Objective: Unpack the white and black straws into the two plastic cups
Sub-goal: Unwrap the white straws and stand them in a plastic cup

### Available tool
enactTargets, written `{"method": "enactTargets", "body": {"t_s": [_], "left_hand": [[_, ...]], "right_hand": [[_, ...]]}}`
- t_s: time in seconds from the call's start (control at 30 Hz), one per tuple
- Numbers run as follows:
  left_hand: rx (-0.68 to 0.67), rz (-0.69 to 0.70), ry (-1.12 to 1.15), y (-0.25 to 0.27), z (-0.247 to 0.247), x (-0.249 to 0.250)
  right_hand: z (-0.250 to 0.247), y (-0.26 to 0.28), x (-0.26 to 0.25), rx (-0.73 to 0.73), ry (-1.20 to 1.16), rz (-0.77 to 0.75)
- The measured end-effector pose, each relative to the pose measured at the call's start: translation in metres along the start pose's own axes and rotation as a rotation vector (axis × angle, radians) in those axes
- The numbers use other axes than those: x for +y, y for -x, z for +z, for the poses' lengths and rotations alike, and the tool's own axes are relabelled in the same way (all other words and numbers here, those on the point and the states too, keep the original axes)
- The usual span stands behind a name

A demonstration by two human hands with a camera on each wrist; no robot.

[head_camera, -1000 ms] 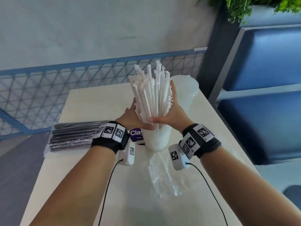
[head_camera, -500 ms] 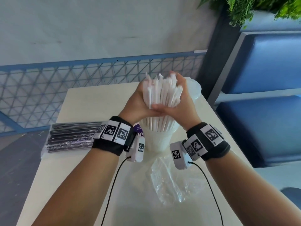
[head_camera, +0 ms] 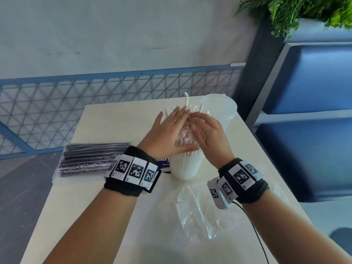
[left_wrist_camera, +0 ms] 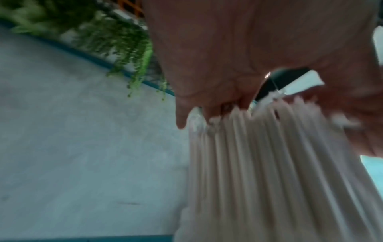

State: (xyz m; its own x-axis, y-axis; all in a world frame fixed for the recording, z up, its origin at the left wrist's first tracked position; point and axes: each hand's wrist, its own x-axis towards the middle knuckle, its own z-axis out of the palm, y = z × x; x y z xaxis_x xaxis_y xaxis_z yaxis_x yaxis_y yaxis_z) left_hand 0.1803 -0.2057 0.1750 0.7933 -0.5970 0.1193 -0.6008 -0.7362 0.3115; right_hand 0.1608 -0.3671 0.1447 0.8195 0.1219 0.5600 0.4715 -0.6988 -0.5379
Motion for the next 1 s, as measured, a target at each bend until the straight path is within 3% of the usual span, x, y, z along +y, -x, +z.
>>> {"method": "enactTargets", "body": {"t_s": [0.07, 0.13, 0.23, 0.33, 0.47, 0.57, 0.67, 0.73, 0.83, 1.0], "left_hand": [[0.178, 0.045, 0.135, -0.003, -0.013, 0.004], [0.286, 0.042, 0.152, -0.017, -0.021, 0.004], [0.166, -0.021, -0.001, -0.048, -0.024, 0.000], [-0.005, -0.081, 0.100, -0.061, -0.025, -0.001], [-0.100, -0.146, 0.273, -0.052, -0.012, -0.002], [-0.038, -0.146, 0.327, -0.045, -0.014, -0.007], [0.128, -0.115, 0.538, -0.024, -0.016, -0.022], [0.086, -0.182, 0.714, -0.007, -0.007, -0.030], [-0.049, -0.245, 0.673, -0.002, 0.017, -0.028], [0.248, -0.168, 0.644, -0.018, 0.020, -0.016]], "right_hand": [[-0.004, -0.001, 0.000, 0.070, -0.011, -0.002], [-0.001, -0.003, 0.001, 0.015, 0.032, 0.032], [0.009, -0.001, 0.001, 0.030, 0.045, 0.069], [0.008, -0.006, 0.001, 0.161, 0.114, 0.024], [0.006, -0.017, 0.005, -0.007, 0.084, 0.087], [0.004, -0.016, 0.007, -0.062, 0.082, 0.074], [-0.005, -0.006, 0.011, 0.048, -0.120, 0.120], [-0.009, 0.001, 0.016, -0.035, -0.312, 0.261], [-0.003, 0.003, 0.017, -0.278, -0.411, 0.370], [0.009, -0.007, 0.009, -0.064, -0.414, 0.379]]}}
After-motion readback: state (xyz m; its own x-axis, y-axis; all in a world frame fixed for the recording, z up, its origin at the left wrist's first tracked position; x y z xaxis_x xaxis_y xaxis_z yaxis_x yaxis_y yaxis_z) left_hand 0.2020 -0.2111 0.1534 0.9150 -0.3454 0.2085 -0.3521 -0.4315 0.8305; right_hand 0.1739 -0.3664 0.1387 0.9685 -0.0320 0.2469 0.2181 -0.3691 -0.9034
